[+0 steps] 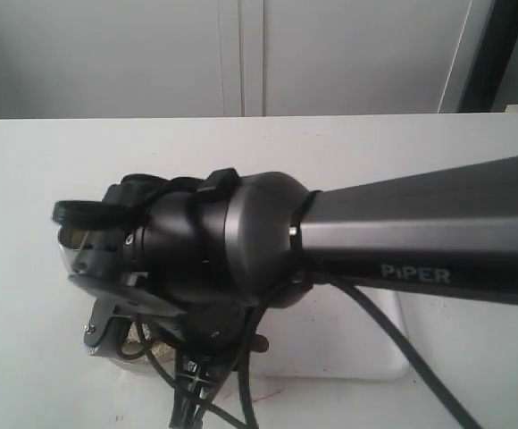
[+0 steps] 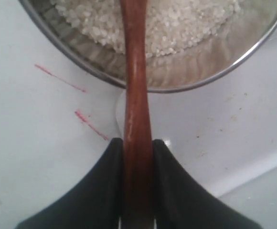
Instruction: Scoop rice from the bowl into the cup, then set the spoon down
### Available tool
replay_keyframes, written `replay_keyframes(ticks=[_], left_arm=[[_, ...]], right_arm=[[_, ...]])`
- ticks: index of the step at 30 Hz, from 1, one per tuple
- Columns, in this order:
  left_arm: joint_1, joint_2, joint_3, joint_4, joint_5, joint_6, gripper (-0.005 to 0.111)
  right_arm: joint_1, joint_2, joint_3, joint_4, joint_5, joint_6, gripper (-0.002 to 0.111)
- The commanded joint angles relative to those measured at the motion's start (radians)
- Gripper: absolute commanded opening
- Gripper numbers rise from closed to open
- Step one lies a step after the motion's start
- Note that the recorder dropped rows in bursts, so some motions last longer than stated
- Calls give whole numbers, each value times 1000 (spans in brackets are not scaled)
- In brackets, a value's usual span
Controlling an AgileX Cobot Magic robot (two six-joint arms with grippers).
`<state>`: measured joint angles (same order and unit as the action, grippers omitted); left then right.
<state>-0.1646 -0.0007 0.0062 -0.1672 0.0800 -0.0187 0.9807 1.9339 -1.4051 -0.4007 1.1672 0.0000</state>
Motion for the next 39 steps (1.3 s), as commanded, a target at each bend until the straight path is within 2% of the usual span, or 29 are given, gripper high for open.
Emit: replay_keyframes(ticks=[1, 12, 21, 27, 33, 39], left_arm=[[-7, 1, -6, -10, -4, 0, 14], [-7, 1, -6, -10, -4, 0, 14], [-7, 1, -6, -10, -4, 0, 14], [-7, 1, -6, -10, -4, 0, 14], [-7, 1, -6, -10, -4, 0, 14], [-7, 1, -6, -10, -4, 0, 14]], right_arm=[[-46, -44, -6, 80, 9, -26, 0], [-105, -150, 11, 149, -32, -66, 0], [-105, -220, 214, 139, -280, 12, 0], [-105, -256, 275, 139, -298, 33, 0], [-105, -258, 261, 132, -253, 63, 0], [-105, -254, 56, 137, -131, 74, 0]])
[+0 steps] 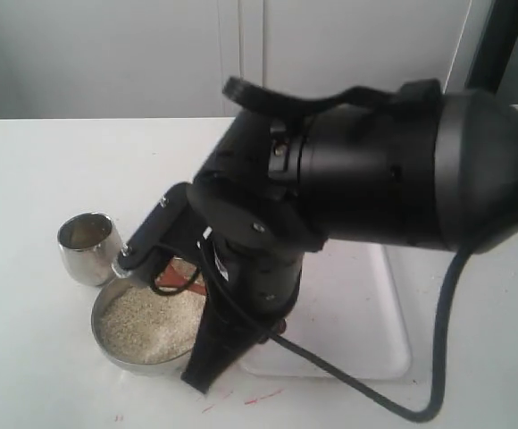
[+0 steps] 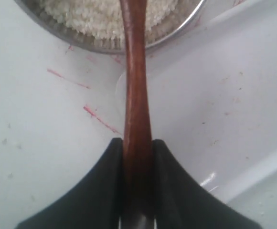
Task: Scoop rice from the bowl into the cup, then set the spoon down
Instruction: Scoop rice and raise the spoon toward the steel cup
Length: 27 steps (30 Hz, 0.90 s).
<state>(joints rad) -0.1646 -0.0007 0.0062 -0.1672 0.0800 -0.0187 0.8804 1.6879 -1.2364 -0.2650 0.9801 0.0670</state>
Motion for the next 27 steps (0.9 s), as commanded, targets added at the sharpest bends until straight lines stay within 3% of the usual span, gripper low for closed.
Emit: replay_keyframes(ticks=[1, 7, 19, 27], left_arm=[[-7, 1, -6, -10, -4, 0, 14], [-7, 1, -6, -10, -4, 0, 14], [-7, 1, -6, -10, -4, 0, 14], [-7, 1, -6, -10, -4, 0, 14]], right_arm=[[-5, 3, -172, 1, 93, 7, 0], [-5, 91, -374, -1, 239, 8, 0], [-5, 341, -682, -1, 241, 8, 0], [-5, 441, -769, -81, 241, 8, 0]])
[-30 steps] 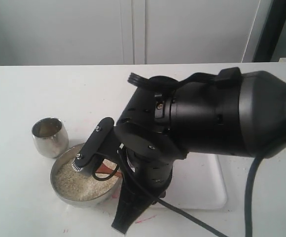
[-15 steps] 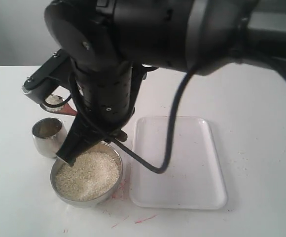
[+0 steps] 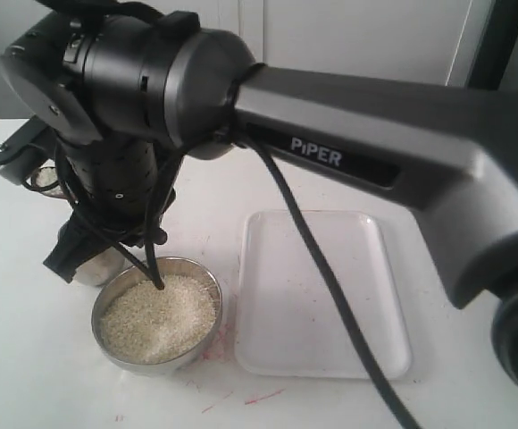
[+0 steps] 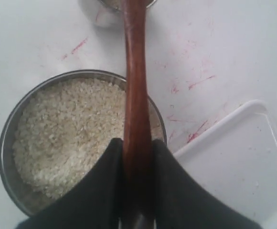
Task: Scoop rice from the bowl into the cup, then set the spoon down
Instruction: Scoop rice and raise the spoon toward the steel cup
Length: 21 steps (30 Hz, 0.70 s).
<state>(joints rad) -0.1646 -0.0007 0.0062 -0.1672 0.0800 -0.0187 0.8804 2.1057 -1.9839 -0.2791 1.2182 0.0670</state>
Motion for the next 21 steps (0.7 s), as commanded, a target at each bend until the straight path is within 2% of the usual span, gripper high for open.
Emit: replay_keyframes(ticks=[1, 11, 15, 21], left_arm=[[-7, 1, -6, -10, -4, 0, 14], [-7, 1, -6, -10, -4, 0, 14], [-7, 1, -6, -10, -4, 0, 14], [-7, 1, -6, -10, -4, 0, 14]], right_arm=[[-3, 27, -22, -80, 3, 8, 0], [10, 66, -18, -142, 3, -46, 0], [54, 79, -18, -306, 3, -36, 0], [54, 81, -18, -304, 3, -36, 0]])
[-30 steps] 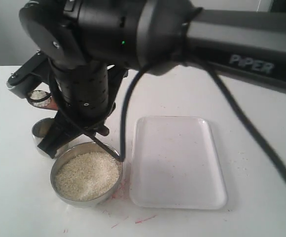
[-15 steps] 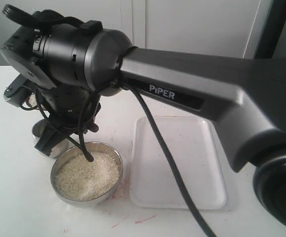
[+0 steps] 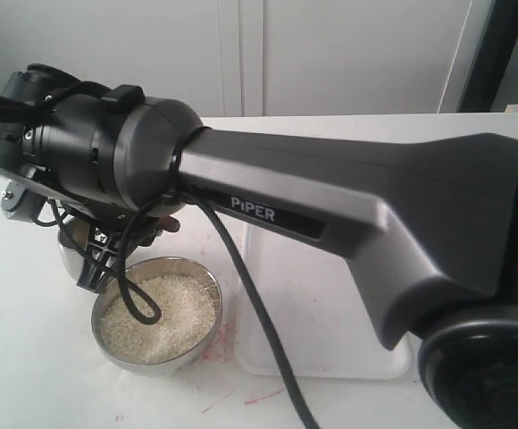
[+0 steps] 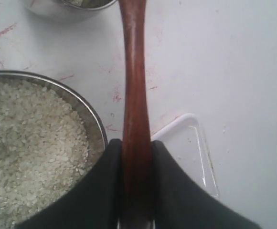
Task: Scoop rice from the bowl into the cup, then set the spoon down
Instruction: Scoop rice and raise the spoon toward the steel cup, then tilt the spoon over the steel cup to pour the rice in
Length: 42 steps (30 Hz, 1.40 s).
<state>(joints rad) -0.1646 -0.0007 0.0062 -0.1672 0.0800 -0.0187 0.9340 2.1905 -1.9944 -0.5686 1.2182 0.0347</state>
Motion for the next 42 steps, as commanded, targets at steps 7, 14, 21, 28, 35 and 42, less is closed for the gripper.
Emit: replay_keyframes(ticks=[7, 14, 21, 28, 35, 42], left_arm=[[-7, 1, -6, -10, -4, 0, 14], [-7, 1, -6, -10, -4, 0, 14], [-7, 1, -6, -10, -4, 0, 14], [-7, 1, -6, -10, -4, 0, 14], [-7, 1, -6, -10, -4, 0, 14], [-7, 1, -6, -10, -4, 0, 14]], right_arm=[[0, -4, -8, -60, 3, -4, 0], [0, -3, -6, -103, 3, -16, 0], [0, -3, -6, -140, 3, -35, 0], [0, 1, -6, -145, 3, -35, 0], [0, 1, -6, -155, 3, -35, 0], [0, 1, -6, -102, 3, -41, 0]])
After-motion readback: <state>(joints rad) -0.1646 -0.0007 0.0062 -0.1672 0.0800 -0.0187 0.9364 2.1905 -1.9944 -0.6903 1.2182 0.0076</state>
